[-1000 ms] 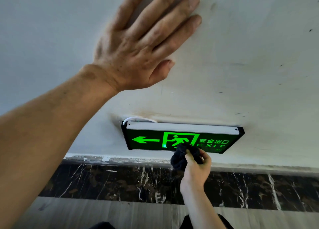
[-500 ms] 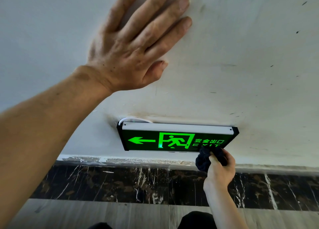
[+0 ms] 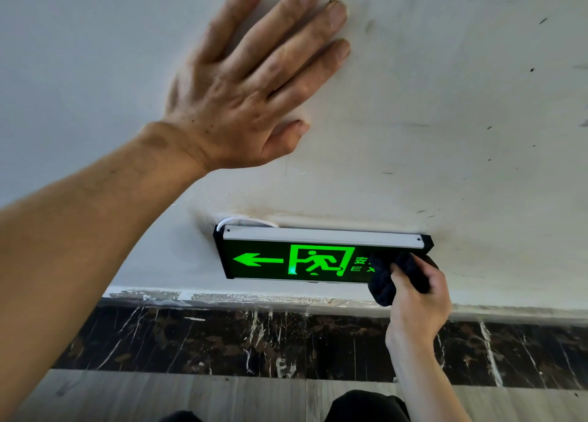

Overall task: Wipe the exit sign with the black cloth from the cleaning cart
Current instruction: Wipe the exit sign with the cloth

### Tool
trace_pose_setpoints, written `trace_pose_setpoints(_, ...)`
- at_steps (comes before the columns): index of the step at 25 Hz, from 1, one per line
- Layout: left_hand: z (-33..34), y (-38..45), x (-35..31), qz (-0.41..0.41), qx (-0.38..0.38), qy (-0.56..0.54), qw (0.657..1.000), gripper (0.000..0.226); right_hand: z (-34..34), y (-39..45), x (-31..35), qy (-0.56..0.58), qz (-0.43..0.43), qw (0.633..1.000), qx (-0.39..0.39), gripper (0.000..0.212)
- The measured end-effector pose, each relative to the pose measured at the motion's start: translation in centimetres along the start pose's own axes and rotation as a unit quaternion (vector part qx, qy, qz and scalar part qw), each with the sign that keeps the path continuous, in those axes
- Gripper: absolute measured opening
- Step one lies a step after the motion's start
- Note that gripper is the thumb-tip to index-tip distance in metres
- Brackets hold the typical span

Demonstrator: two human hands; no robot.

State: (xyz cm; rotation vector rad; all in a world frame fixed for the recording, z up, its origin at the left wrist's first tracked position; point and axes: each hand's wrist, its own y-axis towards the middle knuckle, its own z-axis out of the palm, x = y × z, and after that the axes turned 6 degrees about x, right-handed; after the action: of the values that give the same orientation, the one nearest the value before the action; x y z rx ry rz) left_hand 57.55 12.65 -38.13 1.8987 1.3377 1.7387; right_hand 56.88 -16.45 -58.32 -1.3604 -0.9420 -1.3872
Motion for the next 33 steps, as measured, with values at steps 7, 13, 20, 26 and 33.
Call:
trace_pose_setpoints(7, -2.4, 0.4, 0.2, 0.003, 0.078, -0.089, 0.993, 0.07, -0.9, -5.0, 5.4, 0.09, 0.035, 0.983, 0.157, 0.035)
trace_pose_setpoints(13, -6.9, -0.4, -3.6, -0.076, 0.154, -0.23, 0.958, 0.068, -0.5, -8.6, 8.7, 0.154, 0.091, 0.948, 0.262, 0.042)
trace_pose_setpoints(20, -17.1, -9.2, -15.2, -0.495, 0.251, -0.769, 0.315, 0.052, 0.6, -11.2, 7.8, 0.164, 0.241, 0.901, 0.322, 0.03)
trace_pose_setpoints(26, -18.6, -12.7, -16.9, -0.575, 0.248, -0.729, 0.276, 0.07, 2.2, -13.5, 6.6, 0.053, 0.309, 0.883, 0.348, 0.017)
trace_pose_setpoints(33, -17.3, -15.5, -14.6, -0.783, 0.139, -0.56, 0.233, 0.024, 5.5, -11.7, 9.5, -0.387, -0.319, 0.809, 0.306, 0.051)
